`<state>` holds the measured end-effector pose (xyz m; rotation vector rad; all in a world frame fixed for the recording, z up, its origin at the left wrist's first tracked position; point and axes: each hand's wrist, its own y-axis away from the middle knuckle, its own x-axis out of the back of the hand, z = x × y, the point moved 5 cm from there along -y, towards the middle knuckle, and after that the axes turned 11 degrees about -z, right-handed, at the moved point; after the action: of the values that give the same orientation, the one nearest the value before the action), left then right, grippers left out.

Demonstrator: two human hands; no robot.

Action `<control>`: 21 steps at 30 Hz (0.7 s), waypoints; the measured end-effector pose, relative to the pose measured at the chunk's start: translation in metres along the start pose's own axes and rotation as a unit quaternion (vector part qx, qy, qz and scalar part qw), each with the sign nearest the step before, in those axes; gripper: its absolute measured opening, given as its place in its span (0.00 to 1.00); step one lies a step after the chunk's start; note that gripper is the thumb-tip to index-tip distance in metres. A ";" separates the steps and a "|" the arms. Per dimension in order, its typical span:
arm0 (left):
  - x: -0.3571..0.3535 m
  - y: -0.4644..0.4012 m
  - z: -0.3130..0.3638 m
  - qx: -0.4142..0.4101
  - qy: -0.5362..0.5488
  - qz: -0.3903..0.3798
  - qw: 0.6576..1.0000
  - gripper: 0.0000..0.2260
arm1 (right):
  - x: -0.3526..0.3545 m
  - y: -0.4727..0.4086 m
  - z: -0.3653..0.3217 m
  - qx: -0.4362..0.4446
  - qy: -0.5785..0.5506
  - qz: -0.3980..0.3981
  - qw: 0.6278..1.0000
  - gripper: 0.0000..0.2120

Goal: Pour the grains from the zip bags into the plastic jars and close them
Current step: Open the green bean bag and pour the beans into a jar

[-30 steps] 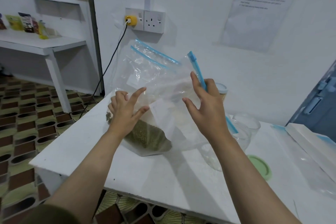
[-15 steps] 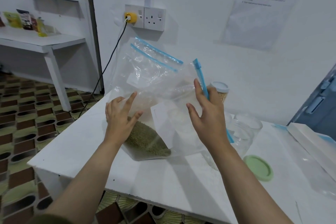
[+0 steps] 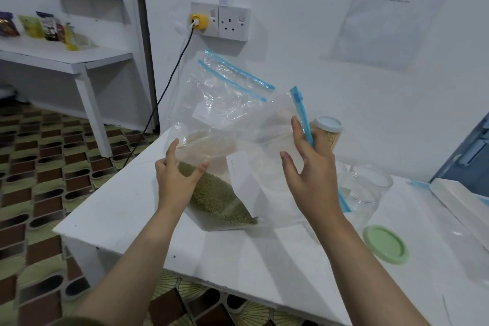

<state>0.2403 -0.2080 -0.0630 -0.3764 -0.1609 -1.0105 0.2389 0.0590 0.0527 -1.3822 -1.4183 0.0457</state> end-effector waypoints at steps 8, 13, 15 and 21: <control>0.010 -0.010 0.001 -0.042 0.116 0.016 0.992 0.29 | 0.002 0.005 0.010 -0.056 -0.022 -0.002 0.998 0.29; 0.006 -0.010 -0.012 -0.018 0.145 0.007 0.989 0.24 | 0.003 0.007 0.012 -0.064 -0.022 -0.015 0.998 0.29; 0.005 -0.008 -0.011 -0.030 0.133 0.008 0.991 0.22 | 0.004 0.008 0.013 -0.062 -0.020 -0.017 0.998 0.28; -0.005 -0.014 0.008 -0.065 0.116 0.013 0.991 0.29 | 0.011 0.008 0.012 -0.069 -0.021 -0.006 0.997 0.29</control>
<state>0.2263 -0.2079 -0.0539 -0.3749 0.1192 -1.0328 0.2397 0.0766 0.0493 -1.4945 -1.4873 -0.0319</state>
